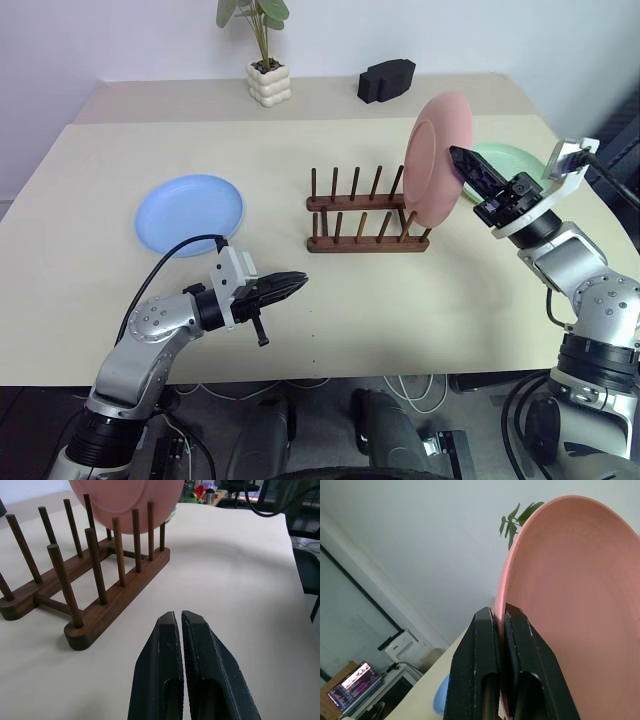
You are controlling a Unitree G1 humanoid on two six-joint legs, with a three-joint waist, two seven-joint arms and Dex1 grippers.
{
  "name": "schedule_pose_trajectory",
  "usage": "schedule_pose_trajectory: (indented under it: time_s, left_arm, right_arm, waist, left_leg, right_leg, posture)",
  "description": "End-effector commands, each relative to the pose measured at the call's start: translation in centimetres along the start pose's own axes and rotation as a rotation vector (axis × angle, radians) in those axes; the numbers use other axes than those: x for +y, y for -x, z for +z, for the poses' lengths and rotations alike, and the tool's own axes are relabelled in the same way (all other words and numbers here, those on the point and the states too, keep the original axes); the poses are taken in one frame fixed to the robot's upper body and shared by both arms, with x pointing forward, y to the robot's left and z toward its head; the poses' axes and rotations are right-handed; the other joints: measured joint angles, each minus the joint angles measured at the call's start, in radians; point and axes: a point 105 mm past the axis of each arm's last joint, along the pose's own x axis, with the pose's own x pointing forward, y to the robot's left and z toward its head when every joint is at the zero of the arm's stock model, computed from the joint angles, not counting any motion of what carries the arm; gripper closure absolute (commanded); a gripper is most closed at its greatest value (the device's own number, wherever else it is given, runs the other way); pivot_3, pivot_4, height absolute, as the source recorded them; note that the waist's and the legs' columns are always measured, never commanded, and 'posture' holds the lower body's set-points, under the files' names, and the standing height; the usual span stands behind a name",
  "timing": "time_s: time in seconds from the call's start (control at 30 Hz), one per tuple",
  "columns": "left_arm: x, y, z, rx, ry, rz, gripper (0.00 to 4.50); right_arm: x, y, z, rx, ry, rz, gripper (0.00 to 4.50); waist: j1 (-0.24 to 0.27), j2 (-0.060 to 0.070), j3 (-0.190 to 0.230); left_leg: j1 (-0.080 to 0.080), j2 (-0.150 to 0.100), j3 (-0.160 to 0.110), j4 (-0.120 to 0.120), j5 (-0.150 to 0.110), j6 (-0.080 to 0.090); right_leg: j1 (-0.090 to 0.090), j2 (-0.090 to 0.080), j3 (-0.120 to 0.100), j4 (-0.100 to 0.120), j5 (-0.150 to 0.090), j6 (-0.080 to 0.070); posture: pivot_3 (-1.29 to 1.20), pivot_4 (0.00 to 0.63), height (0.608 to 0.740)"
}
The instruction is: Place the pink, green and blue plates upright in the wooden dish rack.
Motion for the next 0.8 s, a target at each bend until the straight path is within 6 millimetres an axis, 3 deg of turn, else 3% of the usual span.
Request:
schedule_pose_trajectory:
  time_s: [0.03,0.07,0.17,0.4,0.67,0.8]
  left_arm:
    - [0.0,0.1,0.8,-0.026,-0.025,0.004,4.36]
    - [0.0,0.1,0.7,-0.026,-0.025,0.004,4.36]
    - [0.0,0.0,0.7,-0.026,-0.024,0.004,4.36]
    - [0.0,0.0,0.7,-0.027,-0.023,0.004,4.36]
    - [0.0,0.1,0.7,-0.022,-0.023,0.005,4.36]
    - [0.0,0.2,0.6,-0.018,-0.022,0.009,4.36]
  right_arm:
    - [0.4,0.2,0.7,-0.036,-0.003,0.02,4.47]
    - [0.4,0.2,0.7,-0.036,-0.004,0.019,4.47]
    - [0.2,0.3,0.6,-0.036,-0.006,0.01,3.52]
    - [-0.5,0.3,1.7,-0.072,0.043,-0.04,0.11]
    - [-0.8,1.2,6.3,-0.158,0.244,-0.099,0.11]
    - [-2.6,3.5,10.1,-0.177,0.437,-0.249,0.11]
  waist:
    - [0.0,0.0,0.0]
    - [0.0,0.0,0.0]
    - [0.0,0.0,0.0]
    - [0.0,0.0,0.0]
    - [0.002,0.0,0.0]
    - [0.005,0.0,0.0]
  left_leg:
    - [0.0,0.0,0.0,0.0,0.0,0.0]
    - [0.0,0.0,0.0,0.0,0.0,0.0]
    - [0.0,0.0,0.0,0.0,0.0,0.0]
    - [0.0,0.0,0.002,0.0,0.0,0.0]
    - [0.0,0.0,0.003,0.0,0.0,0.0]
    - [0.0,0.0,0.004,0.0,0.0,0.0]
  right_leg:
    - [0.0,0.0,0.0,0.0,0.0,0.0]
    - [0.0,0.0,0.0,0.0,0.0,0.0]
    - [0.0,0.0,0.0,0.0,0.0,0.0]
    - [0.0,0.0,0.0,0.0,0.0,0.0]
    - [0.0,0.0,0.0,0.0,0.0,0.0]
    - [0.0,0.0,0.0,-0.001,0.0,0.0]
  posture:
    - [0.0,0.15,0.73]
    - [0.0,0.15,0.73]
    - [0.0,0.15,0.73]
    - [0.0,0.15,0.73]
    - [0.0,0.15,0.73]
    - [0.0,0.15,0.73]
